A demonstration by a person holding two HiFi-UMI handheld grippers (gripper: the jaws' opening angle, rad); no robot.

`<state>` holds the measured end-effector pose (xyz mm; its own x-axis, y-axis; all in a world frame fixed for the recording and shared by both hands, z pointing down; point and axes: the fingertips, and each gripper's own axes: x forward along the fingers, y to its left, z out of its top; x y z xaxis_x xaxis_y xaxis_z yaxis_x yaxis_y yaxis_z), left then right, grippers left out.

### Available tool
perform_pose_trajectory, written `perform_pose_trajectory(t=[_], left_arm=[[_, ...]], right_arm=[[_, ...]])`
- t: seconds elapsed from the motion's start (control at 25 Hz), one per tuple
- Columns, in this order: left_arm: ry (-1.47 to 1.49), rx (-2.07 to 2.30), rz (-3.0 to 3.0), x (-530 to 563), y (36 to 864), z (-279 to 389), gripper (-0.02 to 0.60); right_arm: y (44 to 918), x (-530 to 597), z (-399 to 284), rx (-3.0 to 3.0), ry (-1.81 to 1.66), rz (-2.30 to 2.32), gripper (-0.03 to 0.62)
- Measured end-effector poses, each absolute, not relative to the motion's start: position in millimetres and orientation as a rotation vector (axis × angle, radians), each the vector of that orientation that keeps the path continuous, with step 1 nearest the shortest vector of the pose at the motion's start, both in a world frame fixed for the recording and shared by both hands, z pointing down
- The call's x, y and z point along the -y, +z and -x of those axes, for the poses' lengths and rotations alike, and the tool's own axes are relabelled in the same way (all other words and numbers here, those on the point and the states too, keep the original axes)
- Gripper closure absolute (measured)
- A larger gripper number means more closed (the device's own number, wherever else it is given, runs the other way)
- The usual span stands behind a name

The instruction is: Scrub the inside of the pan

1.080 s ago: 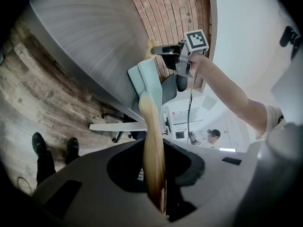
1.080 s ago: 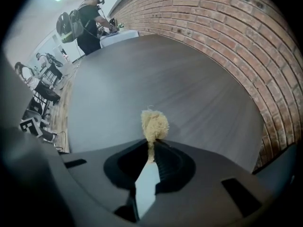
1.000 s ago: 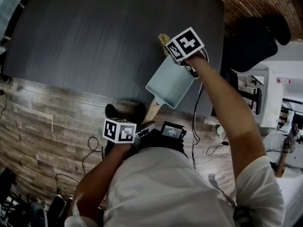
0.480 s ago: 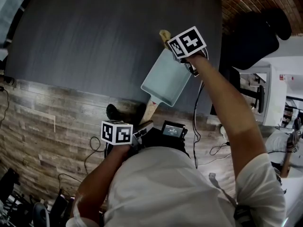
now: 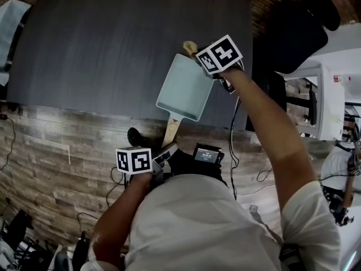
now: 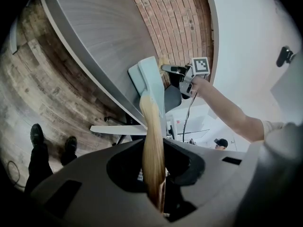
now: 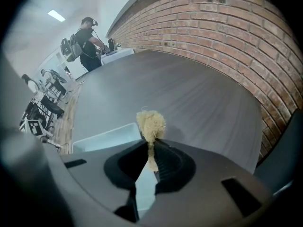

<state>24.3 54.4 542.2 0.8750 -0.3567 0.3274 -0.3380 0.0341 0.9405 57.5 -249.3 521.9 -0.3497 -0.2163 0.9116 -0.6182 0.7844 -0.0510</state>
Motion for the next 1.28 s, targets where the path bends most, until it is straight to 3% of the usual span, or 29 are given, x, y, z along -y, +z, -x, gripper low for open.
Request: perform_pose_trajectory(t=[0.72,0.96,1.0,1.16,1.28], left_arm=[[-0.085,0.672,-1.534,-48,545,-36,0.489],[-0.053,0.712,-1.562,-48,542,-74,0.489],[-0.051,0.702,-1.574,-48,540,-77,0.482],[0.009,0.658,-1.666,-51,531,-78,0.356],[0.075,0.658,-1.729,-64,526,-73,0.319]], right_arm=[[518,240,-123,1.954,0.559,-0.792,0.548],[512,226,-190,1.989,0.630,-0.933,0.549],[512,222,-194,1.996,0.648,-0.942,0.548],[520,198,-199,2.014,0.718,-0.949,0.548],[528,173,-194,2.022,0.763,-0.934,0.548]])
